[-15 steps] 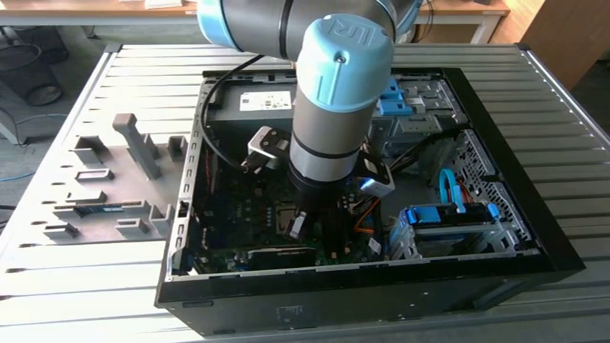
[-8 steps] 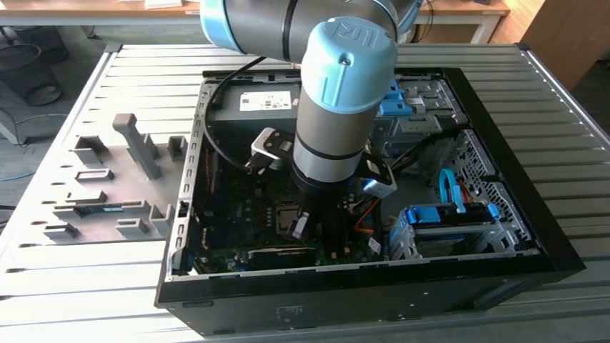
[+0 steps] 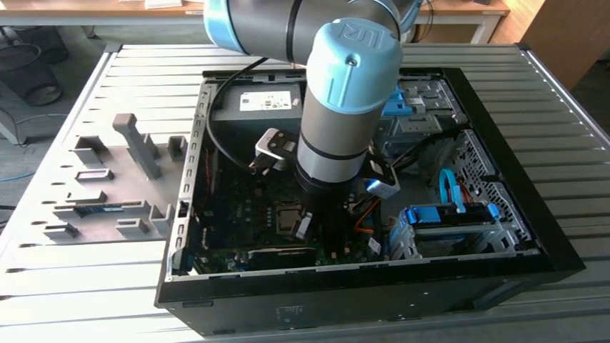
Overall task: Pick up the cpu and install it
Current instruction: 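Install the first cpu locking lever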
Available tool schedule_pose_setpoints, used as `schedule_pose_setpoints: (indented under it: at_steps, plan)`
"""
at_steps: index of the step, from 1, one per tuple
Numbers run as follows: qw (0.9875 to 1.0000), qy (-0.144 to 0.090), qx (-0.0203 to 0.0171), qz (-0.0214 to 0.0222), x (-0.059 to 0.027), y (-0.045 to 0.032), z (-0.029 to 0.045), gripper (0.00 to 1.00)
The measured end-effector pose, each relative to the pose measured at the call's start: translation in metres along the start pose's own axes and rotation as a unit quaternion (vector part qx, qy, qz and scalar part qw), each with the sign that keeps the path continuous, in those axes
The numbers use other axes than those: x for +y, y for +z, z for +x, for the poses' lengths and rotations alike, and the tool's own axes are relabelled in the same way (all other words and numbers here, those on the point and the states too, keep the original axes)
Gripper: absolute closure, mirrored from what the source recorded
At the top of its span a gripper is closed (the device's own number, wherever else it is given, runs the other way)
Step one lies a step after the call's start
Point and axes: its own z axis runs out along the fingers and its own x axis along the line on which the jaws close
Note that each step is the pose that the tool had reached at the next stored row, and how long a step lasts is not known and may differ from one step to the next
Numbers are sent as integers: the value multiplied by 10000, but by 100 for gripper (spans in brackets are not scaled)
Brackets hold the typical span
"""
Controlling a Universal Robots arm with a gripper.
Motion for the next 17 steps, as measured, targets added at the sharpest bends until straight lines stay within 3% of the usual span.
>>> schedule_pose_setpoints:
  at_steps: [8,17]
  plan:
    - [10000,-2,6,1,-4,16,-2,90]
    - [10000,-8,3,10,77,21,43,90]
